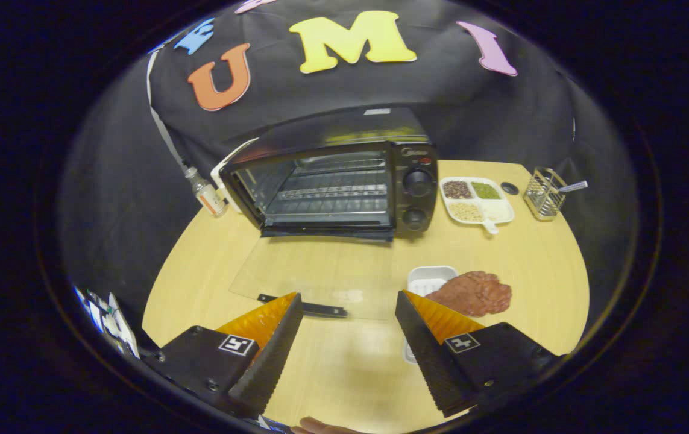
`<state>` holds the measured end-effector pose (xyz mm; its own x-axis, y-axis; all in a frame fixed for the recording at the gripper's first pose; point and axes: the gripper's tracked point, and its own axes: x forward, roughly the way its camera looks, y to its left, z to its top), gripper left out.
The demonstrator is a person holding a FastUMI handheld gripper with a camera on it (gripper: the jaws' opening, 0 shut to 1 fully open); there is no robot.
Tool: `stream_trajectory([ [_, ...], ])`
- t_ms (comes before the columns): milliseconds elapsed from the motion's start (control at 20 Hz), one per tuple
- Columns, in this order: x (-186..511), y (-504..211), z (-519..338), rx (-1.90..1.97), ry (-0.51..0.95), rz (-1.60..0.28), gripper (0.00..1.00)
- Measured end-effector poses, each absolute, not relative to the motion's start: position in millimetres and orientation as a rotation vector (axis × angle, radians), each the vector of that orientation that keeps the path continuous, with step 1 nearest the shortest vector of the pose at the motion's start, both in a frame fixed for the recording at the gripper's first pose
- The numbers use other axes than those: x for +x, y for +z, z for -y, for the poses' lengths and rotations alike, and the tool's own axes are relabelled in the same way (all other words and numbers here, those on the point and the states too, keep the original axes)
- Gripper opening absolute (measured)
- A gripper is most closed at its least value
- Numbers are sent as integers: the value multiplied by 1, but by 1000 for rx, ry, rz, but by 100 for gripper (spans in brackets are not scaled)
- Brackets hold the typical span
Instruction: Open the toaster oven, put the food inside, and close the toaster oven door.
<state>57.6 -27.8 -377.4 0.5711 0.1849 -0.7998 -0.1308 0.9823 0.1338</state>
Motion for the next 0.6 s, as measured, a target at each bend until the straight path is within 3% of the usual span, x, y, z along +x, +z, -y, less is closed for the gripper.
stream_trajectory([
  [350,78,-374,136,138,85,-964,98],
  [600,88,-390,170,172,127,-1004,91],
])
